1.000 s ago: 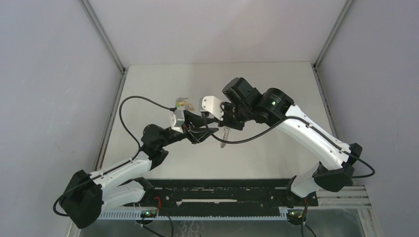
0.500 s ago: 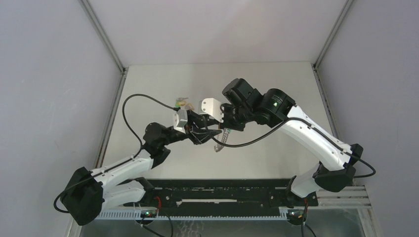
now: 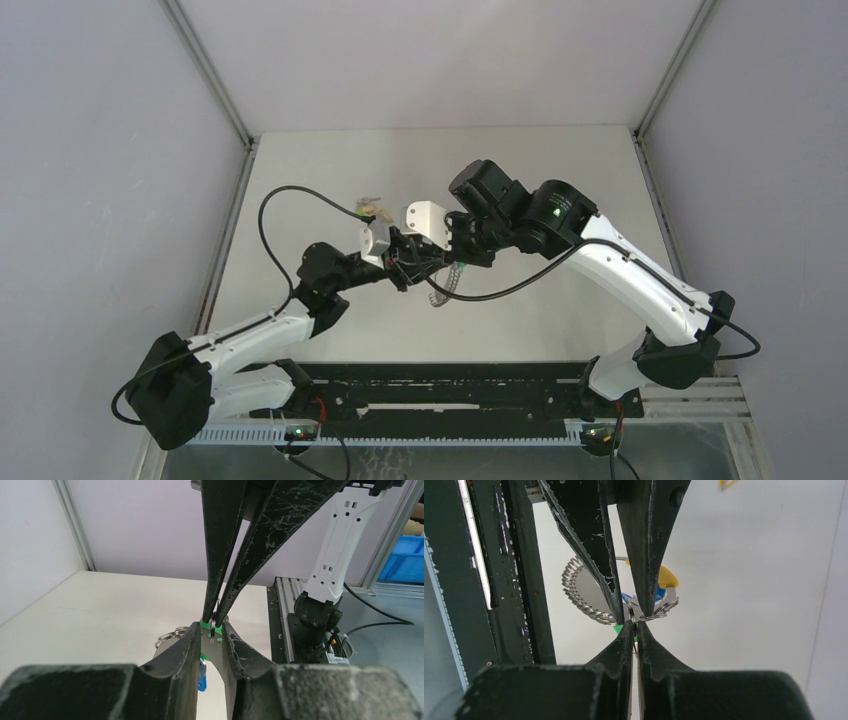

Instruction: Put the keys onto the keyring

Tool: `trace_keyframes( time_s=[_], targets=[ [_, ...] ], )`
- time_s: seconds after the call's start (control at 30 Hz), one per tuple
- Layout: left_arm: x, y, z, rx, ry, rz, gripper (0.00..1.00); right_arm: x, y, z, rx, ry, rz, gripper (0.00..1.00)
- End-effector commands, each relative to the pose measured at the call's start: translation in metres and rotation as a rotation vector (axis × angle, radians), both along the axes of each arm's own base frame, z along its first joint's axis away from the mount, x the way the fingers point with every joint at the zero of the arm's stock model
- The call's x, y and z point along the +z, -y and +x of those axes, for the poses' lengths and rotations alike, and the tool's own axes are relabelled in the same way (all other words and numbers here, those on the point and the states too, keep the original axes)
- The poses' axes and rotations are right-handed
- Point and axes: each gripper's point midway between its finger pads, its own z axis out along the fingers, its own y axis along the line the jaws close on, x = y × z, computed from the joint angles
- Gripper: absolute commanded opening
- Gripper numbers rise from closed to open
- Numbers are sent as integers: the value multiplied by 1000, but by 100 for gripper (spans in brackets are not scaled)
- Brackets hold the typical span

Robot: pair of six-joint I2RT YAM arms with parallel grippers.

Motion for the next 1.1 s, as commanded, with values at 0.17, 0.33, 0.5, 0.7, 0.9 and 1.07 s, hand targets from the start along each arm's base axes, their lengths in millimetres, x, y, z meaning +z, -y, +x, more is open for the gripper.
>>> trace_keyframes(
  time_s=[0.17, 0.33, 0.5, 0.7, 0.9, 1.07],
  targets=[
    [22, 5, 2, 4, 79, -10, 17, 28, -12, -2, 42, 50, 102, 0],
    [24, 3, 1, 15, 88, -12, 0, 32, -12, -4, 47, 52, 119, 0],
    [32, -8, 4, 84, 101, -58, 0, 44, -5, -8, 36, 90, 183, 10],
    [45, -16, -3, 90, 108, -138, 0, 61, 3, -6, 15, 186, 326, 28],
    [53, -20, -4, 98, 107, -172, 0, 72, 14, 0, -30, 245, 439, 32],
    [58, -21, -5, 92, 99, -193, 0, 68, 6, 4, -58, 246, 514, 32]
  ],
)
